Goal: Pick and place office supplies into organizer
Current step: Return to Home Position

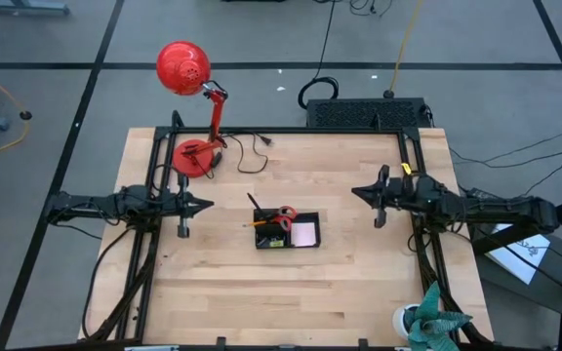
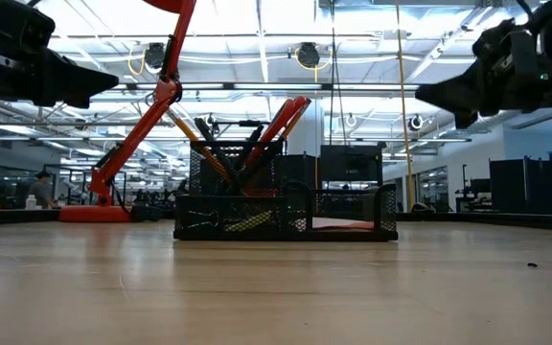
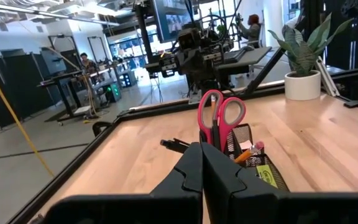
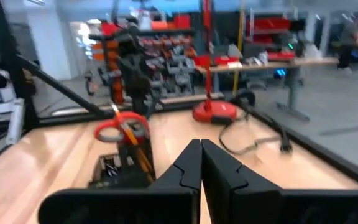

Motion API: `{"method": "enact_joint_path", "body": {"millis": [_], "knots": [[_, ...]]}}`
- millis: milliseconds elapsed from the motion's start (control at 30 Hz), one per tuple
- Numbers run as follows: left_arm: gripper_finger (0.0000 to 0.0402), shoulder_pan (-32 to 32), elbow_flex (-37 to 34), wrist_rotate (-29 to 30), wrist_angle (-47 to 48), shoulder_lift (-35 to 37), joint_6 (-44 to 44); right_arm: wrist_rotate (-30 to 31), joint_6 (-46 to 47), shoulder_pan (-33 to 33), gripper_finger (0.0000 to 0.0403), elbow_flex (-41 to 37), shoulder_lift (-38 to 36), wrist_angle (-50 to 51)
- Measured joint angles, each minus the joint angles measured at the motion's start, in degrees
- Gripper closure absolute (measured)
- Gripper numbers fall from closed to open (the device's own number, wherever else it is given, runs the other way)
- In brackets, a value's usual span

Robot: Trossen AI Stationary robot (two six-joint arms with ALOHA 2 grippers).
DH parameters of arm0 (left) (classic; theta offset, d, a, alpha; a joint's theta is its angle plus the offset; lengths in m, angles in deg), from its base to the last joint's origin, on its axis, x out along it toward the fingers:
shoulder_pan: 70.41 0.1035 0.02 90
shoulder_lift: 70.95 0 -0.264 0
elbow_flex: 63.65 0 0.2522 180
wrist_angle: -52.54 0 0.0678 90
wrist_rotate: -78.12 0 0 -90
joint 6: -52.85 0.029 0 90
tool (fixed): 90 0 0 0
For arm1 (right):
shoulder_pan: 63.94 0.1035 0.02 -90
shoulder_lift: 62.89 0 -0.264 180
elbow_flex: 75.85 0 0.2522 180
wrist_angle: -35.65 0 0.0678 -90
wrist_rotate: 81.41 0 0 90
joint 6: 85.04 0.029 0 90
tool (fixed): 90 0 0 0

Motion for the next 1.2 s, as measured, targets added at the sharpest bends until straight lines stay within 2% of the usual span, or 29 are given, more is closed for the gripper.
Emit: {"method": "enact_joint_path", "body": {"millis": [200,500,767,967,1200], "knots": [[0.04,0.0,0.0,-0.7,0.2,0.0,-1.2,-1.2,-2.9,0.7,0.0403,0.0,-3.0,-1.7],[0.0399,0.0,0.0,-1.2,0.4,-0.4,-1.3,-1.2,-3.8,1.9,0.0403,0.0,-7.8,1.1],[0.0398,0.0,0.0,-1.2,0.4,-4.2,-3.2,-1.2,-3.8,1.9,0.0403,0.0,-12.1,0.9],[0.0382,0.0,0.0,-1.2,0.4,-7.9,-8.0,-1.2,0.2,1.9,0.0403,0.0,-12.6,0.1],[0.0395,0.0,-0.1,0.2,-0.4,-10.3,-5.6,-1.2,3.3,1.9,0.0403,0.0,-12.6,-0.1]]}}
